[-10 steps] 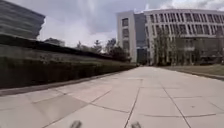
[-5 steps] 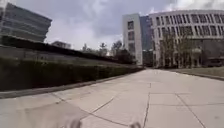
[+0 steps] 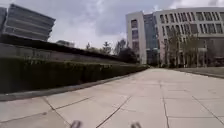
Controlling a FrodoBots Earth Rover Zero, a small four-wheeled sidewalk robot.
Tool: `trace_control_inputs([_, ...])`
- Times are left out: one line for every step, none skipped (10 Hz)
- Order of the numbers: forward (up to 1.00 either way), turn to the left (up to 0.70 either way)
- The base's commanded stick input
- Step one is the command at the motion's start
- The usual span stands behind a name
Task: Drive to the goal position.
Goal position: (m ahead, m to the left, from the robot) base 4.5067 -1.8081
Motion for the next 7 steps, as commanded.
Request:
trace_control_inputs([0.99, -0.40])
trace_control_inputs([0.99, -0.40])
trace_control_inputs([0.99, -0.40])
trace_control_inputs([0.99, -0.40])
trace_control_inputs([0.99, -0.40])
trace_control_inputs([0.99, -0.40])
trace_control_inputs([0.99, -0.40])
